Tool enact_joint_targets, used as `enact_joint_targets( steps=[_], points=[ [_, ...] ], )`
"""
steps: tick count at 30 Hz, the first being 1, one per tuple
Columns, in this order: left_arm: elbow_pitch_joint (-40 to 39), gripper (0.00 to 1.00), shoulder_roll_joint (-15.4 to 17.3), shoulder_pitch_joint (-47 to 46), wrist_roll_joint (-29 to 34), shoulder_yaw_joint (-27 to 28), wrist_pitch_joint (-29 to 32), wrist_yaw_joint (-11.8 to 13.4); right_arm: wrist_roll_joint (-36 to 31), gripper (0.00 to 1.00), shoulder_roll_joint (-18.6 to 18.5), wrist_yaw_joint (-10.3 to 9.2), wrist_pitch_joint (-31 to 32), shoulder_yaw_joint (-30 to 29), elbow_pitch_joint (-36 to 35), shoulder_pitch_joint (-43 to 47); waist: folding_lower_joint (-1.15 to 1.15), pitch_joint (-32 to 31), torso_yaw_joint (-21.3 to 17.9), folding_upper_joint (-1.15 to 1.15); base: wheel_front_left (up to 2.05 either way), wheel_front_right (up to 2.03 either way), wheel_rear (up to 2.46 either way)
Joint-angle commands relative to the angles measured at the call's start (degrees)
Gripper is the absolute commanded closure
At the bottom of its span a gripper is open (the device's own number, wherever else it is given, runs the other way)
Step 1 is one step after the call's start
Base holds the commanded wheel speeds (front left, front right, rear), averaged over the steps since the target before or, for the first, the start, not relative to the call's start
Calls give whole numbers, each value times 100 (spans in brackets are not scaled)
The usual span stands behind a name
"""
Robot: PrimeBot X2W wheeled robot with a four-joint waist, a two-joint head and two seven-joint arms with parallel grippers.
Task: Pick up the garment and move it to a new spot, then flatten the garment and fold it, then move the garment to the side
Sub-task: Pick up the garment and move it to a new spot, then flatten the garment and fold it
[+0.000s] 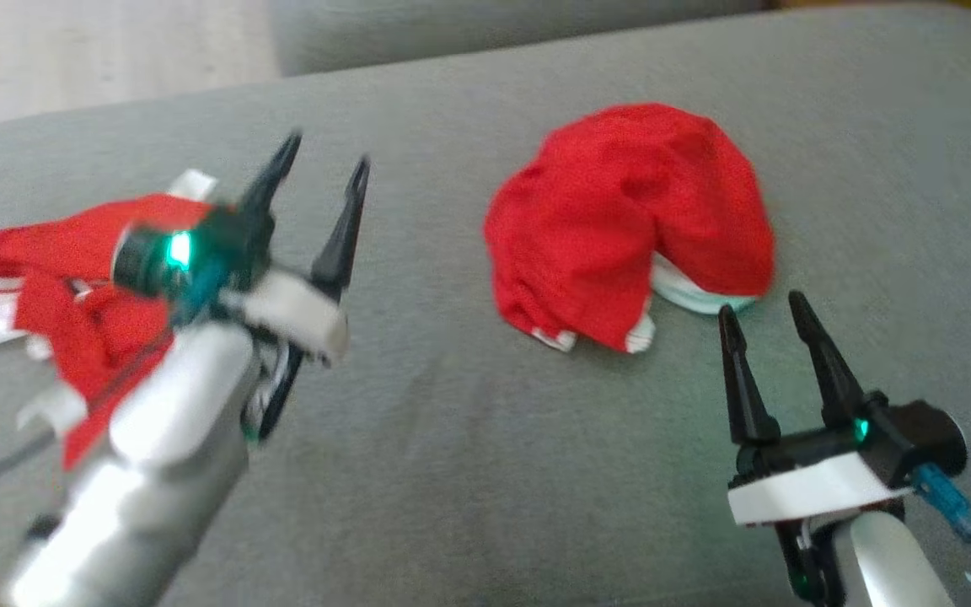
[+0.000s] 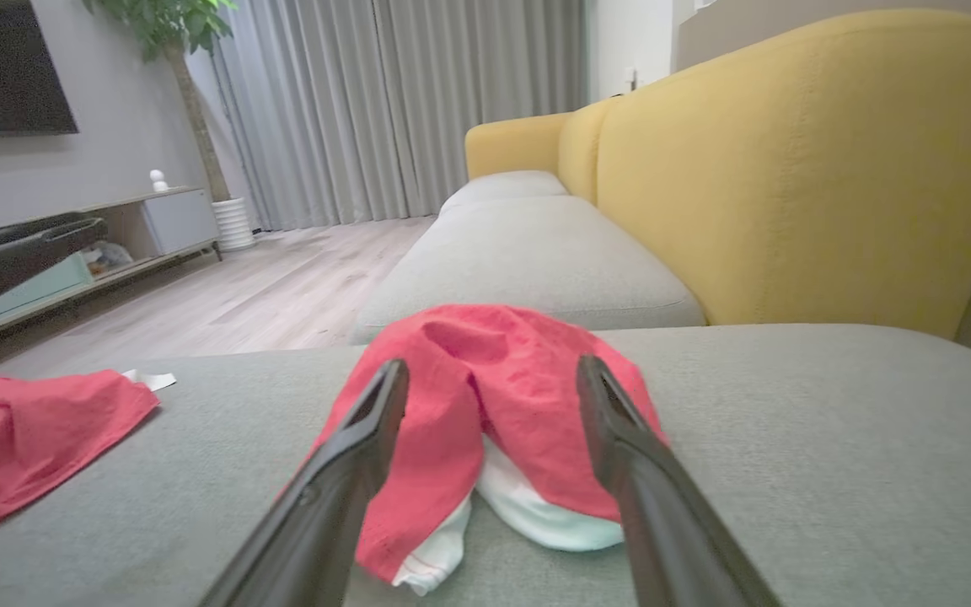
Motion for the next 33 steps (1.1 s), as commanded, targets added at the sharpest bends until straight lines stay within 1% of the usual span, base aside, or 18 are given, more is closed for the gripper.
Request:
enact_joint_targets(
  steps=[1,4,8,10,11,13,17,22,26,33],
  points=[
    [-361,0,211,75,-33,359,-67,164,-57,0,-30,44,-36,85,-155,-26,0,-317,417,0,0,0,0],
    [-956,0,235,874,15,613,-69,504,-157,0,-30,44,-36,19,-107,80,0,-420,610,0,0,0,0],
    [-1648,0,180,1933,166,948,-70,878,-243,0,-30,44,-36,-43,-24,223,0,-528,768,0,0,0,0],
    [-1904,0,92,2394,233,1118,-70,990,-272,0,-30,44,-36,-44,24,289,0,-561,819,0,0,0,0],
    [-1904,0,92,2394,233,1118,-70,990,-272,0,-30,44,-36,-44,24,289,0,-561,819,0,0,0,0],
    [-2082,0,5,2744,317,1271,-70,1038,-301,0,-30,44,-36,-35,67,339,0,-583,854,0,0,0,0],
    [-2233,0,-120,3058,504,1501,-70,988,-332,0,-30,44,-36,-49,104,387,0,-603,912,0,0,0,0],
    [-2234,0,-199,3013,694,1653,-70,815,-521,0,-30,44,-36,-102,158,283,0,-532,946,0,0,0,0],
    [-2213,0,-276,2919,812,1749,-71,713,-949,0,-30,44,40,-195,493,70,0,-387,963,0,0,0,0],
    [-2066,0,-484,2805,945,1820,-71,506,-1791,0,-30,44,708,-236,1238,-453,0,-91,1123,0,0,0,0]
  ],
)
